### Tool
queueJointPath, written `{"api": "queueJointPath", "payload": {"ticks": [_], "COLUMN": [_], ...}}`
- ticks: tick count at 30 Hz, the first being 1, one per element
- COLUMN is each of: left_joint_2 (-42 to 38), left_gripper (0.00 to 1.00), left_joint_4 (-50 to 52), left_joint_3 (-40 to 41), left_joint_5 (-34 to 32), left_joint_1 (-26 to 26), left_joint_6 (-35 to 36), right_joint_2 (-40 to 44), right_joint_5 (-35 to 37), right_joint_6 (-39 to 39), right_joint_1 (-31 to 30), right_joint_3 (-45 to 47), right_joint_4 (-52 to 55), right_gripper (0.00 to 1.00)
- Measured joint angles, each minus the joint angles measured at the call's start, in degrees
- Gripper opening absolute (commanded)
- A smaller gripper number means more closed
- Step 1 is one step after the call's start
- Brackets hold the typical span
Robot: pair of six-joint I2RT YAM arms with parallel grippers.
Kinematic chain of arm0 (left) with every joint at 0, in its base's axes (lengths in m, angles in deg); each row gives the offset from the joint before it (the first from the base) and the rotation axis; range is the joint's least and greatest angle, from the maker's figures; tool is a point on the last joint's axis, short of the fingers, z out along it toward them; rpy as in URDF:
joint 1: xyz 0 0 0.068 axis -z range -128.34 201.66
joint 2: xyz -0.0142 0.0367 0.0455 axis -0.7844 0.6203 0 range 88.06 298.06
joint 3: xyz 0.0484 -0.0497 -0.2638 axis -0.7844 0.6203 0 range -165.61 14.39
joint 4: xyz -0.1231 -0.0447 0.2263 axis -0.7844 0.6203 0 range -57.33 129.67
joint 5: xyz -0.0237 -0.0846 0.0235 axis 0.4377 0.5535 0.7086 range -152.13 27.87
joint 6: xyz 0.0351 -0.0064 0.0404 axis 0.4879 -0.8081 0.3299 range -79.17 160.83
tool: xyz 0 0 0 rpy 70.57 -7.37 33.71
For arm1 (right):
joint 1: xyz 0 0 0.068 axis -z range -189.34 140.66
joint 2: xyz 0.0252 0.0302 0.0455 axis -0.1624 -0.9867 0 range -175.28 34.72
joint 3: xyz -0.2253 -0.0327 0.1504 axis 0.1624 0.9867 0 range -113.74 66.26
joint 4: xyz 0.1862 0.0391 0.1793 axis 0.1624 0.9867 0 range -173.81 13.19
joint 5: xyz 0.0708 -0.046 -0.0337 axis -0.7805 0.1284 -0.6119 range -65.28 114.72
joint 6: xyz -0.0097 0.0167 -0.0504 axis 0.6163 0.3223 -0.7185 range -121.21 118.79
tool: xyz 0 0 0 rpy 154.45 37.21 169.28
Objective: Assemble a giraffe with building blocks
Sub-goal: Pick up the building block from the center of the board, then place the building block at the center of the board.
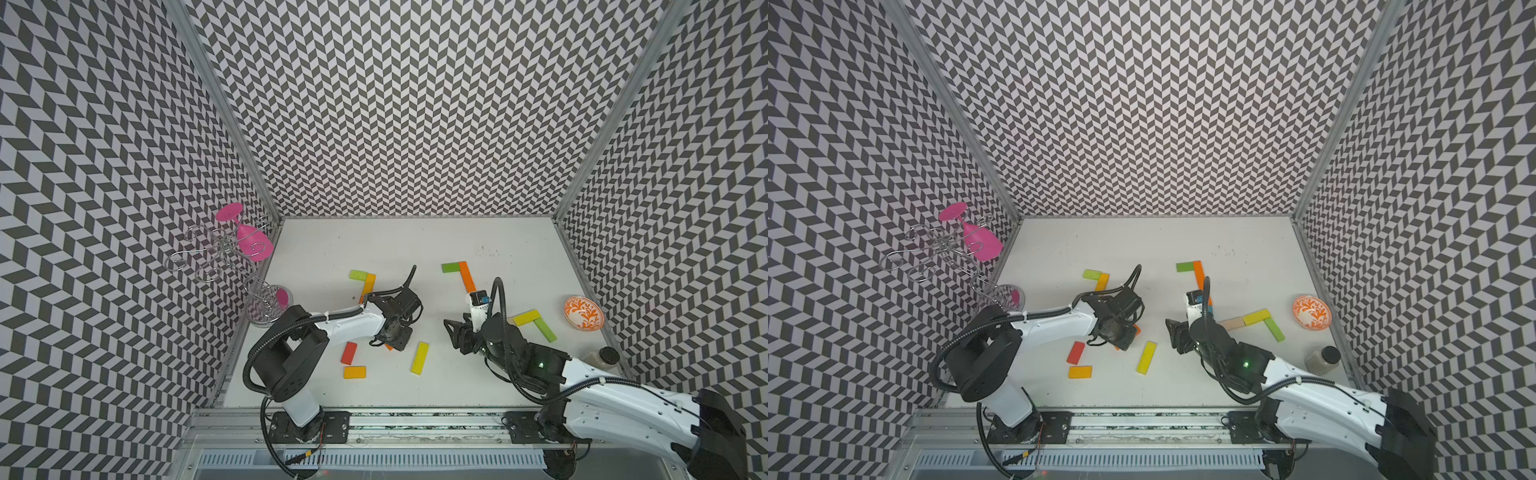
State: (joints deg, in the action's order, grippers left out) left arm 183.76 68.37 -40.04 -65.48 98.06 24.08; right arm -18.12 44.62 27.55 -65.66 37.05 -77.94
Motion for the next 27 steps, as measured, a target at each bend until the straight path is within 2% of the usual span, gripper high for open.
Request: {"api": "queueJointPath", "payload": {"ticks": [5, 8, 21, 27], "left_joint_2": [0.02, -0.46, -11.37, -14.14], "left_gripper": [0.26, 0.21, 0.13, 0.13], "left_joint_4": [-0.59, -1.16, -0.87, -1.03], "left_joint_3": [0.26, 0.7, 4.39, 4.68], "left_joint_5": [0.24, 0.85, -3.43, -4.98], "left_joint_1": [-0.31, -1.79, -18.27, -22.4], "left_joint_6": [0.28, -0.04, -3.72, -4.28], "right_joint_2": [-0.39, -0.5, -0.33, 0.61], "right_joint_5": [-0.04, -0.13, -0.22, -0.22], "right_joint_6": [-0.02, -0.02, -0.02, -0.02], "right_joint_1": [0.0, 0.0, 0.0, 0.0], "right_joint_3": [-0.09, -0.09, -0.09, -0.09], "right_joint_4": [-0.15, -0.22, -0.35, -0.35], "right_gripper": [0.64, 0.64, 0.64, 0.64]}}
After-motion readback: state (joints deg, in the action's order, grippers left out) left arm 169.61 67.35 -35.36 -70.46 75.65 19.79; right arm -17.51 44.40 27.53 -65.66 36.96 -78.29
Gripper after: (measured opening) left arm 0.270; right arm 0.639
